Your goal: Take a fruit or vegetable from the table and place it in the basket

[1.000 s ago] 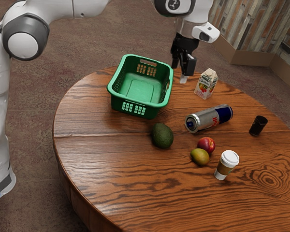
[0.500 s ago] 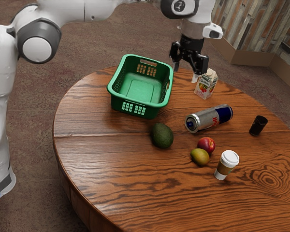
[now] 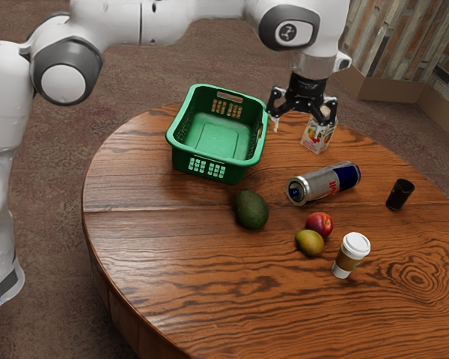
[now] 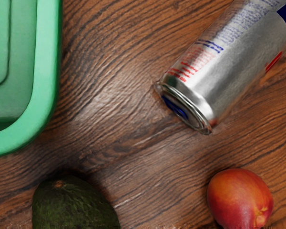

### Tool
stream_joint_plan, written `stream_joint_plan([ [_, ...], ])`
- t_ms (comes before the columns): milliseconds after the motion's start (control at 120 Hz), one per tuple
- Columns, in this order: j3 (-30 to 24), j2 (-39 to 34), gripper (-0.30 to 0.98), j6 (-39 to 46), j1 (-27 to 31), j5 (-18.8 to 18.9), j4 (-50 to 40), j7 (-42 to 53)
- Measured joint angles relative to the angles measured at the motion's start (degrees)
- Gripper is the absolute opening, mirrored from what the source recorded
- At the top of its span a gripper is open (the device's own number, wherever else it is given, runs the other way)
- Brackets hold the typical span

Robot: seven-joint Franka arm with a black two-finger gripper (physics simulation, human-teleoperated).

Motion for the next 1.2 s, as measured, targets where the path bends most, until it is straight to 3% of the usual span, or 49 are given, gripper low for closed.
stream_joint_plan([
  [258, 0.1, 5.9, 0.69, 4.2, -4.7, 0.2, -0.1, -9.6],
  [492, 0.1, 9.4, 0.69, 7.2, -5.2, 0.3, 1.3, -15.0],
  [783, 0.1, 14.6, 0.69, 10.8, -8.3, 0.5, 2.9, -19.1],
  [1200, 1.2, 17.4, 0.69, 12.8, -7.5, 0.7, 4.5, -21.9],
])
